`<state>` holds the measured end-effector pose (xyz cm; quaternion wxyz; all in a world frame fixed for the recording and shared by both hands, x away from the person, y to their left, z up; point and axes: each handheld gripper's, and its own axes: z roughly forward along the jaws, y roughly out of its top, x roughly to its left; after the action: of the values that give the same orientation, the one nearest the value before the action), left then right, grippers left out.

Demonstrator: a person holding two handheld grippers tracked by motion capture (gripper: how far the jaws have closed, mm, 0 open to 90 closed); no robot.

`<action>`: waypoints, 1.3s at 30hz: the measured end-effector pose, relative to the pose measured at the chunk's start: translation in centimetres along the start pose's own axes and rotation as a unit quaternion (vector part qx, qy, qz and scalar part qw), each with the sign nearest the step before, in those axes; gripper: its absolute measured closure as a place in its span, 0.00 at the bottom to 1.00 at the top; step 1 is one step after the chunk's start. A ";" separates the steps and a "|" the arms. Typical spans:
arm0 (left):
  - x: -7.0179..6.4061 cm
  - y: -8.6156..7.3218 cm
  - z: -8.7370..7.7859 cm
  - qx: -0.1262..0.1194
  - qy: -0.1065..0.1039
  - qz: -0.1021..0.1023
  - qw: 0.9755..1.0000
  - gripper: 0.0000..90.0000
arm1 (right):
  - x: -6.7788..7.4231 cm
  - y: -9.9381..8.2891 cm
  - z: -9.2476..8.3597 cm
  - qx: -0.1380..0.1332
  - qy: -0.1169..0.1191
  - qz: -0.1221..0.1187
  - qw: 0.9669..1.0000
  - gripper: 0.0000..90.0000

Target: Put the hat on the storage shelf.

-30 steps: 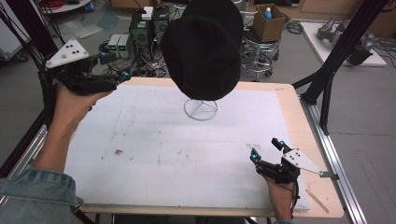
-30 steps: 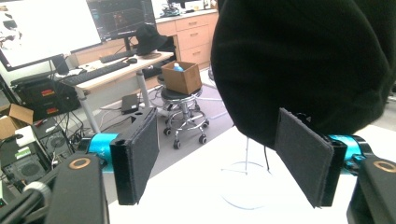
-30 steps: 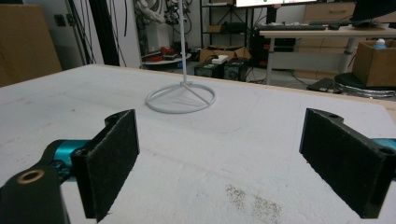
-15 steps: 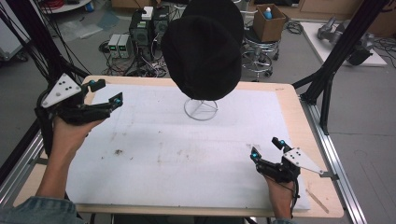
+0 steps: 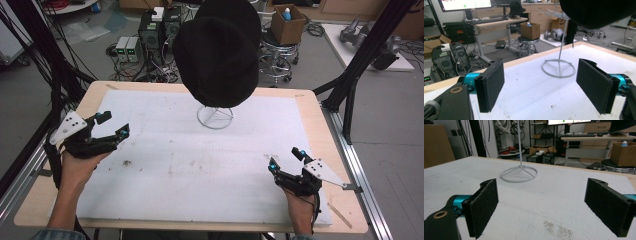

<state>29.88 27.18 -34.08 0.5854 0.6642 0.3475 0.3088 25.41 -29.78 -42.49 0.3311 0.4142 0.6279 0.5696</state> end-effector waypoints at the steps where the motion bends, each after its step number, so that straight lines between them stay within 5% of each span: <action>1: 0.0 -0.4 -0.1 -0.003 -0.002 0.000 1.000 0.24 | 0.0 0.0 0.0 0.000 -0.001 0.000 1.000 0.12; 13: -0.5 -3.8 -0.6 -0.001 0.002 0.000 1.000 0.23 | 0.2 0.0 -0.1 0.001 -0.001 0.000 1.000 0.12; 19: -0.6 -4.5 -0.5 0.004 0.005 0.015 1.000 0.23 | 0.2 0.0 0.0 0.000 -0.001 -0.002 1.000 0.12; 39: -0.7 -6.3 -0.4 0.029 0.003 0.015 0.999 0.22 | 0.3 -0.1 0.1 0.007 0.000 -0.001 1.000 0.12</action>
<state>28.50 27.29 -40.28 0.5599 0.6851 0.3480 0.3099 25.39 -29.48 -42.55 0.3283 0.4159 0.6325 0.5650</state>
